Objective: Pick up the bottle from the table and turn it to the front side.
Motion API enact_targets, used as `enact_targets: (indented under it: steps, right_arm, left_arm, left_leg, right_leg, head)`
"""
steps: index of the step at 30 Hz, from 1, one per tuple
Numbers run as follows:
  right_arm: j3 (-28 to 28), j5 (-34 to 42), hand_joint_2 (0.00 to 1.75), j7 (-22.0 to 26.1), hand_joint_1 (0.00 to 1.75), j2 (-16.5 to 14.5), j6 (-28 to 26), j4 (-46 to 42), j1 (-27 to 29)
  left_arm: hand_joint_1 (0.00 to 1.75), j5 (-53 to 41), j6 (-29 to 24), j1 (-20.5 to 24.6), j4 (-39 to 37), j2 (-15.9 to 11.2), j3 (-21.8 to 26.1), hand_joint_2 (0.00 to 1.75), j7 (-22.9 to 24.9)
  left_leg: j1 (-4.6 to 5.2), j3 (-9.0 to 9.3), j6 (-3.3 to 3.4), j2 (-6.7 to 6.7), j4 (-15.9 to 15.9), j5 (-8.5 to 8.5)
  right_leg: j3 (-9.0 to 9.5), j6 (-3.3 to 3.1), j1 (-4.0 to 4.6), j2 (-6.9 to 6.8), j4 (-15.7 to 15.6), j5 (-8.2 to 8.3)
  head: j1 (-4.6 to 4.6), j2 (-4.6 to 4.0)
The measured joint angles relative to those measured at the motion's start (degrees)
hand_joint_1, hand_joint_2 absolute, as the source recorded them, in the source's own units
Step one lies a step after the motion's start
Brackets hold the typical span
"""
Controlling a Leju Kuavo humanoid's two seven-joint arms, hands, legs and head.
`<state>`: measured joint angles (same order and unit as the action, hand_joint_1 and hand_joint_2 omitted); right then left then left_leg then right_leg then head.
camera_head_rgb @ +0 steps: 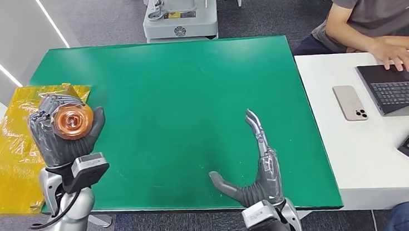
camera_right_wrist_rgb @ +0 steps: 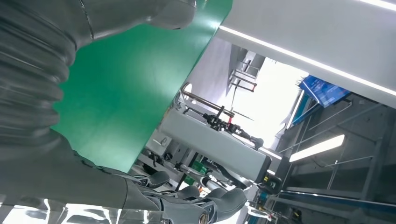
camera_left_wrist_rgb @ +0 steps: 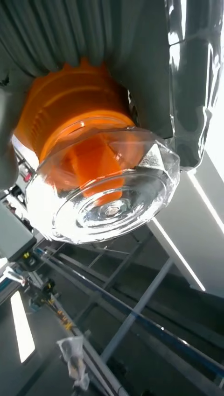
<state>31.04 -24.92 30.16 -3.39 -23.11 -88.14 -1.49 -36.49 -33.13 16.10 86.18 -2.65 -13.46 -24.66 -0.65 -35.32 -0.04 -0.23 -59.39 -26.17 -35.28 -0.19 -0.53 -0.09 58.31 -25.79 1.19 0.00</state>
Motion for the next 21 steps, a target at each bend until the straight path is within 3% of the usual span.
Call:
enact_targets:
  steps: [12, 15, 19, 21]
  right_arm:
    - [-0.1, -0.3, 1.75, 0.0, 0.00, 0.0, 0.0, -0.1, 0.3]
    - [-0.2, -0.6, 1.75, -0.1, 0.00, 0.0, 0.6, -0.1, 0.5]
    - [-0.4, -0.9, 1.75, -0.2, 0.00, 0.0, 2.3, -0.6, 0.9]
    - [-0.4, -0.9, 1.75, -0.4, 0.00, 0.0, 3.5, -0.9, 0.9]
  left_arm:
    - [1.75, -0.7, -0.3, 0.5, -1.4, -2.3, 0.2, 1.75, 0.0]
    - [1.75, -5.0, -1.4, 1.1, -2.2, -3.1, 0.2, 1.75, 2.2]
    - [1.75, -7.4, 0.0, 4.4, -7.6, -5.3, 0.9, 1.75, 3.3]
    - [1.75, -15.3, -2.1, 6.3, -12.5, -6.3, 1.2, 1.75, 4.7]
  left_leg:
    - [0.01, -0.01, 0.00, 0.01, 0.0, -0.02]
    - [0.00, 0.00, -0.01, 0.01, 0.0, -0.02]
    - [-0.02, 0.01, -0.03, 0.01, 0.0, 0.01]
    - [-0.03, 0.03, -0.05, 0.03, 0.0, 0.03]
  right_leg:
    - [0.00, 0.00, 0.00, 0.02, 0.0, 0.00]
    - [-0.01, 0.00, 0.00, 0.03, 0.0, 0.00]
    - [-0.01, -0.02, 0.01, 0.02, 0.0, 0.01]
    - [-0.01, -0.05, 0.01, 0.04, 0.0, 0.03]
  head:
    - [-0.01, 0.00]
    - [-0.01, 0.00]
    - [0.00, 0.00]
    - [0.00, 0.00]
